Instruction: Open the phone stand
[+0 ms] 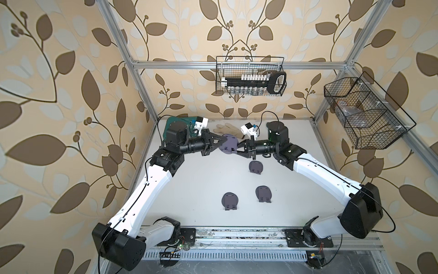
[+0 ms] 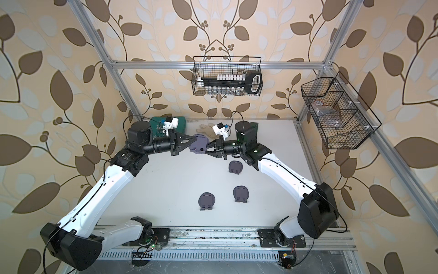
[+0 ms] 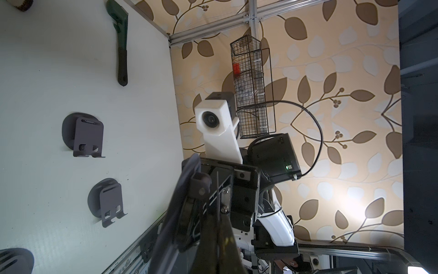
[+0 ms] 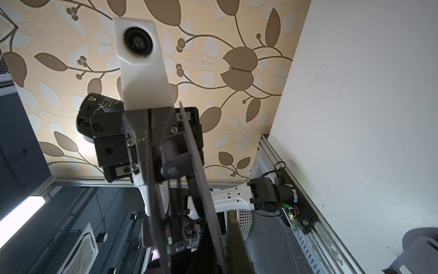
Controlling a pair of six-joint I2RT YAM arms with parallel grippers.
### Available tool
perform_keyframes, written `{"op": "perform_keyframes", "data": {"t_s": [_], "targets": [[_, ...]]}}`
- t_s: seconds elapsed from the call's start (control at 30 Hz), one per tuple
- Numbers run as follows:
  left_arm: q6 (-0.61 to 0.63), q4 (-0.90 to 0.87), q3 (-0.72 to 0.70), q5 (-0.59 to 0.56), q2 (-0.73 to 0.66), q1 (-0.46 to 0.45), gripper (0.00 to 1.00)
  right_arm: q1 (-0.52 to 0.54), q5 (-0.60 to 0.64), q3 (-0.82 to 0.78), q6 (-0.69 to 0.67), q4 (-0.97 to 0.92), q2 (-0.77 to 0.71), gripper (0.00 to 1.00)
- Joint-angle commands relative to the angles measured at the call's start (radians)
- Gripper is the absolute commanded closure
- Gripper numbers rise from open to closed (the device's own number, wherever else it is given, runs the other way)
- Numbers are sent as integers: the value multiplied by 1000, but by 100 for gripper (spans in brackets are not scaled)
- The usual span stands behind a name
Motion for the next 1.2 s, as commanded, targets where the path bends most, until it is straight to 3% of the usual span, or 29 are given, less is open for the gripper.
{"op": "perform_keyframes", "data": {"t_s": [0.0, 0.37, 0.8, 1.17], "targets": [[4, 270, 149, 147, -56, -29, 100, 8, 46, -94, 43, -136, 95, 100], [146, 248, 162, 145, -57, -29, 100, 5, 21, -149, 56, -134, 107, 100], [480, 217, 96, 52, -119, -29, 100, -6, -24, -176, 153, -21, 128, 100], [478, 358, 102, 6, -53, -29, 100, -11, -34, -148, 69, -116, 136, 100]]}}
